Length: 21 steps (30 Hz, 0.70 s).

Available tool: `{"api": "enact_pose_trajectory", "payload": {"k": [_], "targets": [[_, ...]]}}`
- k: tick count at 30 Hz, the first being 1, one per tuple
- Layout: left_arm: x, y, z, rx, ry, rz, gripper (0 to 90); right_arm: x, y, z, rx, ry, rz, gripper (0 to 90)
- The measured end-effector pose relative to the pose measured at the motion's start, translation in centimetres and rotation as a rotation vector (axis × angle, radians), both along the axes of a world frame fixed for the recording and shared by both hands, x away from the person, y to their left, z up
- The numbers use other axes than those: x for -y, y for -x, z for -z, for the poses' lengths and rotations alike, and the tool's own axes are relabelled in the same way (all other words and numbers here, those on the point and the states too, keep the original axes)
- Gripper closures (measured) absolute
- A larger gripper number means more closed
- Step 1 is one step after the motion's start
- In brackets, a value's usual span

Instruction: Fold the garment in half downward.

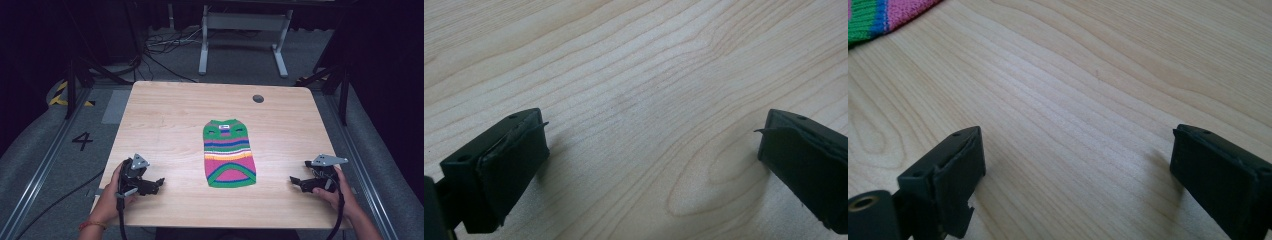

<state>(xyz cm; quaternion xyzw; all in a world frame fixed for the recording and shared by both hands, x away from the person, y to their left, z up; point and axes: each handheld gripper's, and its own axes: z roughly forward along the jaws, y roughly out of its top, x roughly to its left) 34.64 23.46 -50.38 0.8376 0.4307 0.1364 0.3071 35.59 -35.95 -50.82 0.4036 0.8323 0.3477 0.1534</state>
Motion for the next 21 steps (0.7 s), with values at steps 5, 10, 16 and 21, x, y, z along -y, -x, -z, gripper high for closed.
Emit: {"api": "enact_pose_trajectory", "payload": {"k": [5,10,16,21], "targets": [[0.05,0.02,0.00,0.001,-0.001,-0.005,0.0,-0.05,0.14,0.01,0.000,0.000,0.030,7.4],[0.04,0.03,0.00,0.006,-0.004,-0.003,0.1,-0.02,0.07,0.00,-0.002,0.000,0.024,7.2],[-0.48,-0.28,0.01,0.000,0.002,0.073,0.0,0.02,0.05,0.00,-0.004,-0.001,0.019,7.4],[-0.68,-0.63,0.02,-0.002,0.006,0.097,0.1,0.13,-0.22,-0.37,-0.024,0.019,0.013,12.8]]}}
